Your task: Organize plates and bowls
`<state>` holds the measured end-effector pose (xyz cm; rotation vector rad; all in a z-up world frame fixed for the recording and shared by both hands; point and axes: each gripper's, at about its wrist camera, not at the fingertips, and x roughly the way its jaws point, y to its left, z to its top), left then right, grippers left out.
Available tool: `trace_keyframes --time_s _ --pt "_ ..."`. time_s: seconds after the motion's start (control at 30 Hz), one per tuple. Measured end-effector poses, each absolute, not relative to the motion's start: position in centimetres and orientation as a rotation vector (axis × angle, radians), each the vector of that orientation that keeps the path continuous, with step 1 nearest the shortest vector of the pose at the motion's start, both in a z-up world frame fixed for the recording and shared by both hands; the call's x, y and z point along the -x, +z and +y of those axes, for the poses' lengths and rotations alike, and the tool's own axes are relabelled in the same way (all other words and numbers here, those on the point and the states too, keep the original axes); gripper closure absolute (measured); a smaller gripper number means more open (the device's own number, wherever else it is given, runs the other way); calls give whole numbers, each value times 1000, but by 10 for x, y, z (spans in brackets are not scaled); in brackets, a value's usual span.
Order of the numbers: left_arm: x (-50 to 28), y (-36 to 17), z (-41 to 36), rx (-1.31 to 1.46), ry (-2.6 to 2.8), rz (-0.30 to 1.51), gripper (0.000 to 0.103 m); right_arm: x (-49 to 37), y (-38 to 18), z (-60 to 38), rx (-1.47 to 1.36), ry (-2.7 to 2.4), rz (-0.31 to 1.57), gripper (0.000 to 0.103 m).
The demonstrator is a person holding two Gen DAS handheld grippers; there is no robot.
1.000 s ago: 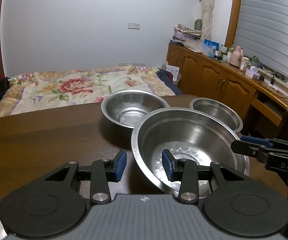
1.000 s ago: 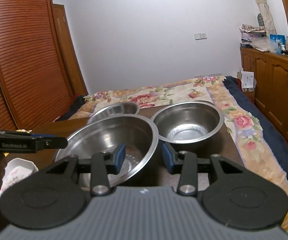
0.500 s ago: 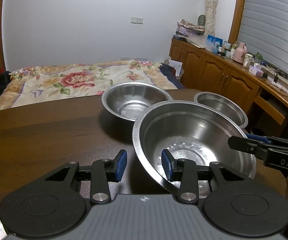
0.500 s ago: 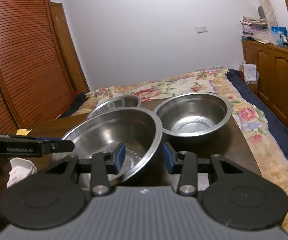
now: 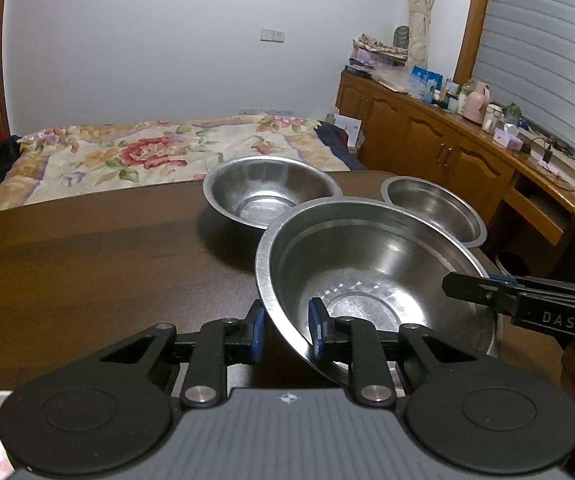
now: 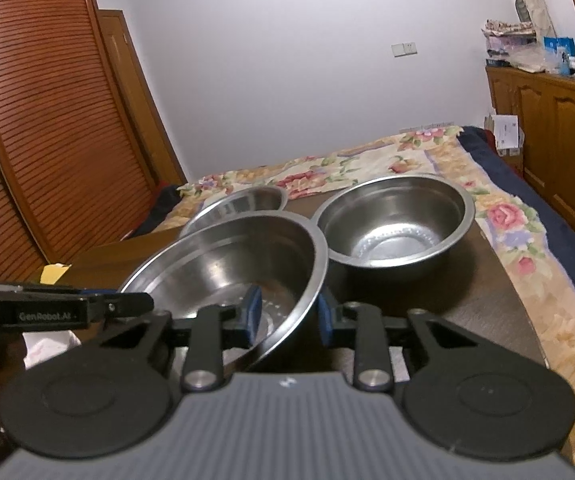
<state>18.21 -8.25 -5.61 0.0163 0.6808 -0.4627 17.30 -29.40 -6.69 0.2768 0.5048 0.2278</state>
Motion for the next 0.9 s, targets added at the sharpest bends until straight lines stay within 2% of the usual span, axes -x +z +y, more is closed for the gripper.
trace_keyframes --time_s 0.9 --pt "-107 -56 -60 -19 -536 677 78 -111 -62 -283 -266 282 508 77"
